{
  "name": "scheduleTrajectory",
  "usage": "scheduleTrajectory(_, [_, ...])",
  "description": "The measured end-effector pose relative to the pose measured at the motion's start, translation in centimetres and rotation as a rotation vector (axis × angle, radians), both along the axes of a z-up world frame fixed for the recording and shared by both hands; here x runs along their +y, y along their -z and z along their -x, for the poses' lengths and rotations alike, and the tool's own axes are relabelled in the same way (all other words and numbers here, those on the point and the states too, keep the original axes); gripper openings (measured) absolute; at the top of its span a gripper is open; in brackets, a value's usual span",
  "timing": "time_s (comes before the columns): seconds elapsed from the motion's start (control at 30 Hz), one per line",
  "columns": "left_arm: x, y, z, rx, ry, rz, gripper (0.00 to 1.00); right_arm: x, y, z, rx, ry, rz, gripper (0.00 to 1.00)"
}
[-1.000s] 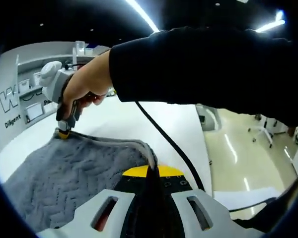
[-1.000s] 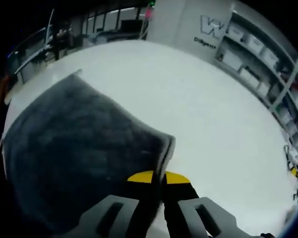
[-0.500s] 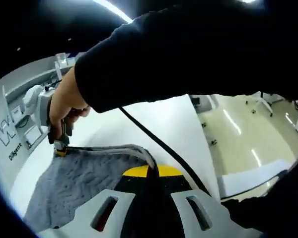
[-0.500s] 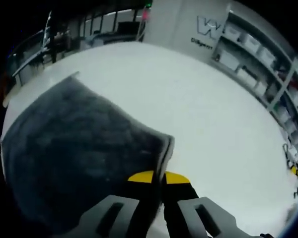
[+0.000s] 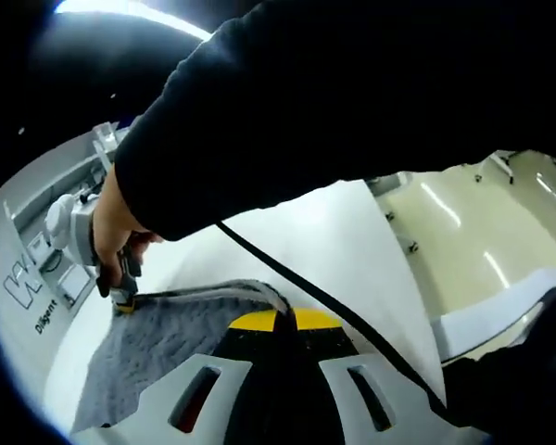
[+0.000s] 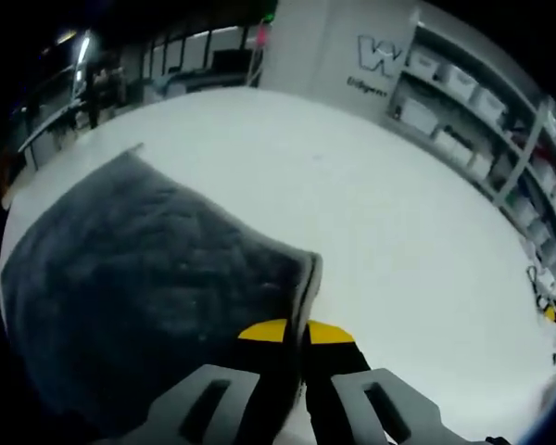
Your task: Open the folded towel by lifting each exposed corner and separating the folded layers until the towel lies flat within the target outline without major curled edges
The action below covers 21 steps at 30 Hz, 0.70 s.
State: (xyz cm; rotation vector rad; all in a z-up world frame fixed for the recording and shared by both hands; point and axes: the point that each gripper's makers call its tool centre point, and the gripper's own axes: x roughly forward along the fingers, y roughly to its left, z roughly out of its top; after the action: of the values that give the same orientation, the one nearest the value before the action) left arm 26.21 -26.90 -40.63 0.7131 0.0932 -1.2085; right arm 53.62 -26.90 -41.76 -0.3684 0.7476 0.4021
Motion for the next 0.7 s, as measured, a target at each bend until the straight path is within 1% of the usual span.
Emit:
scheduleTrajectory(0.1, [0.0,0.0,0.0,-0.01,0.001,-0.005,0.03,0.0,0.0,0.0,-0.003,-0.002,-0.011,0.0])
scheduleTrajectory(0.2, [0.2,-0.2,0.1,-0.001,0.009,-0.015,0.06,0.2,0.0,0.0,-0.005,-0.01,0.009,0.0])
scheduleTrajectory(0.23, [0.2,-0.2,0.5,0.057,0.022,-0.004,0.09,0.3,-0.1,0.0,-0.011,-0.024,0.023,0.0])
scheduleTrajectory(0.27, [0.4,-0.2,0.7,0.09,0.034,-0.004,0.17,0.3,-0.2,-0.1,-0.021,-0.061,0.046,0.0])
scheduleTrajectory(0.33, [0.9,-0.6,0.3,0.086,0.021,-0.005,0.27,0.3,-0.2,0.1,-0.021,-0.056,0.04,0.03])
scheduleTrajectory(0.37, [1.7,-0.9,0.3,0.083,0.016,-0.006,0.33,0.2,-0.3,0.1,-0.023,-0.054,0.04,0.04])
scheduleTrajectory(0.43, [2.6,-1.6,0.4,0.094,0.009,0.014,0.36,0.2,-0.8,0.5,-0.026,-0.084,0.058,0.12])
scheduleTrajectory(0.5, [3.2,-2.2,0.5,0.108,0.004,0.04,0.43,0.0,-1.4,0.6,-0.03,-0.083,0.07,0.23])
scheduleTrajectory(0.53, [3.5,-2.6,0.4,0.098,-0.004,0.054,0.46,-0.1,-1.7,0.7,-0.033,-0.087,0.072,0.29])
scheduleTrajectory(0.57, [3.6,-3.1,0.1,0.074,-0.014,0.068,0.5,-0.1,-2.1,0.7,-0.039,-0.092,0.073,0.38])
scheduleTrajectory(0.6, [3.8,-3.4,-0.2,0.048,-0.025,0.073,0.52,0.0,-2.6,0.6,-0.057,-0.1,0.074,0.44])
scheduleTrajectory(0.7, [4.2,-3.6,-1.2,-0.038,-0.056,0.049,0.53,0.3,-4.7,0.3,-0.124,-0.107,0.068,0.62])
